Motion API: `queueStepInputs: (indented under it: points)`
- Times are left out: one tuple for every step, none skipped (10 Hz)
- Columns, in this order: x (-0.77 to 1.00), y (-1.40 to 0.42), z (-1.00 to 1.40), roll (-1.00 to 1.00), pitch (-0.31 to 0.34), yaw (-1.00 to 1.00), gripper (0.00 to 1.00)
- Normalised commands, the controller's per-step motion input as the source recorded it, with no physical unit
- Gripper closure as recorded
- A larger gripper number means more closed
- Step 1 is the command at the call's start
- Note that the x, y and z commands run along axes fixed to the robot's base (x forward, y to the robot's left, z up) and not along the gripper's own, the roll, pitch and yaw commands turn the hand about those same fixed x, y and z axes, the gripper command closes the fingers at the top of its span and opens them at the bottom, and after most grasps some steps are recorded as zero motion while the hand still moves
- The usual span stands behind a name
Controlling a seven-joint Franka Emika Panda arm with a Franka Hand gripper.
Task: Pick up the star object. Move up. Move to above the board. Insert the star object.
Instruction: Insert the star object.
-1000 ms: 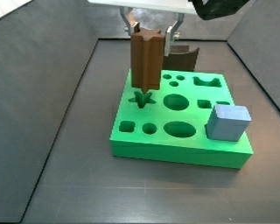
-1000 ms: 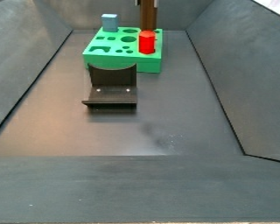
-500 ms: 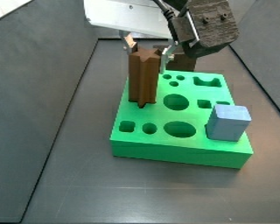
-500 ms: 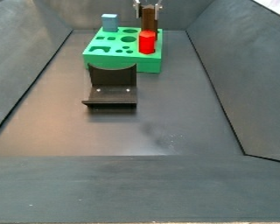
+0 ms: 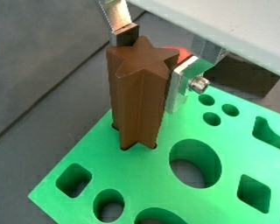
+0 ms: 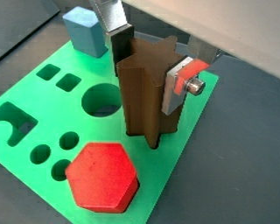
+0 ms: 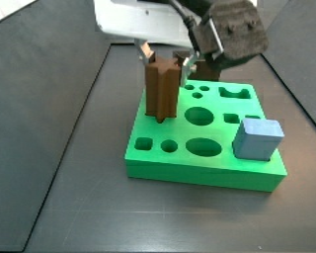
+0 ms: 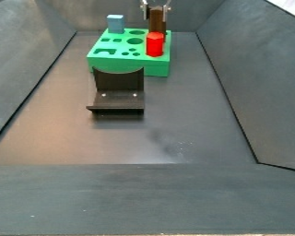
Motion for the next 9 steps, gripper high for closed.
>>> queueStepInputs:
  points:
    - [0.00, -0.12, -0.73, 0.06, -0.251, -0.07, 1.00]
    - [0.00, -0.06, -0.76, 0.10, -0.229, -0.06, 1.00]
    - [0.00, -0.05, -0.76, 0.12, -0.216, -0.06, 1.00]
    - [0.00, -0.08, -0.79, 0.11, -0.211, -0.08, 1.00]
    - [0.00, -0.10, -0.78, 0.11, -0.214, -0.10, 1.00]
    - [0.00, -0.08, -0.78, 0.10, -0.213, -0.09, 1.00]
    - [0.01, -0.07, -0.75, 0.09, -0.224, -0.07, 1.00]
    - [0.04, -0.04, -0.76, 0.09, -0.220, -0.04, 1.00]
    - [0.00, 0.00, -0.41, -0.06, -0.276, -0.04, 1.00]
